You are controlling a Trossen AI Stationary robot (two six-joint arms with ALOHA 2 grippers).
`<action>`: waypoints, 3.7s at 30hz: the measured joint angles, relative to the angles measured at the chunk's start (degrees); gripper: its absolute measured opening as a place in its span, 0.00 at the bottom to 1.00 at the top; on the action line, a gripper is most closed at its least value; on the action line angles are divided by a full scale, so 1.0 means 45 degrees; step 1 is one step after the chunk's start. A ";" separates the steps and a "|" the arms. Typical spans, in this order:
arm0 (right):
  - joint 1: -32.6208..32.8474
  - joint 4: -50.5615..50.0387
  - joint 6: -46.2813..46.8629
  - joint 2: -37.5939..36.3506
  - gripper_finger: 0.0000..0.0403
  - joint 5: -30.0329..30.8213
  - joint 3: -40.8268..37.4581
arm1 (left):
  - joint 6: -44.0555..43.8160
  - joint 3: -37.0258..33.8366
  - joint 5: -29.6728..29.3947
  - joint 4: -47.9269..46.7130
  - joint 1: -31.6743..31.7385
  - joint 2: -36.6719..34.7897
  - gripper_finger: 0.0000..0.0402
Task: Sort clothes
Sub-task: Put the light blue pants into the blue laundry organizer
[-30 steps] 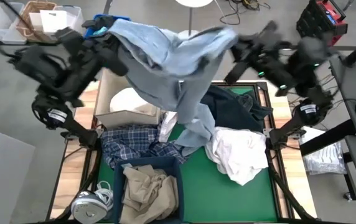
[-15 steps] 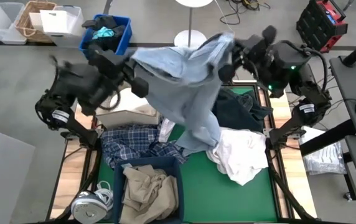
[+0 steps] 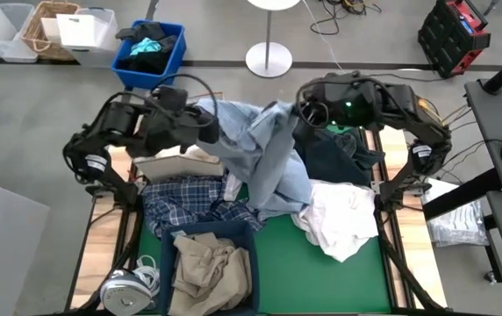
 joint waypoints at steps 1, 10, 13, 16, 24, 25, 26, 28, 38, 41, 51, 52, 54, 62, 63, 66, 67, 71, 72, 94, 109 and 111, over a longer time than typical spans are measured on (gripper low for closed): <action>-0.0200 -0.0211 -0.0162 0.0027 0.02 -0.0199 0.0000 | 0.0313 0.0004 0.0228 -0.0014 0.0165 0.0053 0.02; -0.2154 -0.3008 0.2542 -0.0211 0.02 0.2422 -0.0006 | -0.0438 -0.0017 0.0968 0.0005 0.1814 0.0137 0.02; -0.1893 -0.3368 0.3103 -0.0066 0.02 0.0604 -0.0171 | -0.0642 -0.0020 0.2798 0.0025 0.2109 0.0366 0.02; -0.1415 -0.2144 0.2884 0.0226 0.02 -0.0968 -0.0401 | -0.0550 -0.0020 0.3517 0.0242 0.2092 0.0835 0.02; -0.1127 0.0596 0.1361 0.0766 0.02 -0.4816 -0.1049 | 0.0651 -0.0008 0.3660 0.0268 0.2053 0.1679 0.02; -0.1184 0.0533 0.1359 0.0766 0.02 -0.4581 -0.1104 | 0.0694 -0.0005 0.3669 0.0225 0.2046 0.1687 0.02; -0.1231 0.0402 0.1353 0.0763 0.02 -0.4104 -0.1177 | 0.0709 -0.0005 0.3668 0.0096 0.2046 0.1669 0.02; -0.1356 -0.0216 0.1349 0.0716 0.02 -0.2858 -0.1327 | 0.0704 -0.0005 0.3622 -0.0047 0.2046 0.1595 0.02; -0.1281 -0.2815 -0.1205 0.0399 0.08 -0.1611 -0.2142 | 0.0786 0.0000 0.3299 -0.0041 0.1963 0.0661 0.02; -0.1181 -0.2589 -0.2535 -0.0021 0.15 -0.1973 -0.2142 | 0.0888 0.0000 0.2982 -0.0044 0.1968 0.0396 0.02; -0.1236 -0.2336 -0.2725 -0.1509 0.52 -0.2837 -0.2137 | 0.0909 0.0000 0.1276 -0.0039 0.2278 0.0233 0.02; -0.1115 -0.2182 -0.2666 -0.1636 0.56 -0.2876 -0.2137 | 0.0889 0.0000 0.1146 -0.0035 0.2317 0.0248 0.02; -0.0611 -0.1861 -0.2819 -0.1790 0.62 -0.3046 -0.2129 | 0.0888 0.0000 0.0975 -0.0034 0.2442 0.0356 0.02; 0.1966 0.0169 -0.4153 -0.1107 0.75 -0.2500 -0.2281 | 0.0907 0.0002 0.0973 0.0326 0.3584 0.0830 0.02; 0.2152 0.0181 -0.4396 -0.0888 0.75 -0.2214 -0.2384 | 0.0998 0.0003 0.1151 0.0509 0.3833 0.0880 0.02; 0.2276 0.0463 -0.4872 -0.0164 0.74 -0.1885 -0.2935 | 0.1555 0.0002 0.2129 0.0998 0.4640 0.1066 0.02; 0.2263 0.0657 -0.4996 0.0051 0.74 -0.1879 -0.3176 | 0.1684 0.0004 0.2303 0.1079 0.4877 0.1142 0.02; 0.2105 0.2486 -0.5581 0.0594 0.72 -0.1937 -0.4430 | 0.2317 0.0002 0.2645 0.1205 0.5800 0.1508 0.02; 0.2085 0.3094 -0.5708 0.0695 0.72 -0.2025 -0.4835 | 0.2467 0.0002 0.2794 0.1197 0.5991 0.1580 0.02; 0.2084 1.0465 -0.7241 0.3018 0.72 0.0026 -0.8830 | 0.4727 0.0004 0.5441 0.1195 0.6854 0.1575 0.02; 0.1589 1.0422 -0.7170 0.3353 0.06 0.0175 -0.8884 | 0.5530 0.0004 0.6396 0.0417 0.6815 0.1564 0.02; 0.1549 1.0058 -0.6852 0.3023 0.04 0.0161 -0.8888 | 0.5956 0.0004 0.7193 0.0408 0.6815 0.1532 0.02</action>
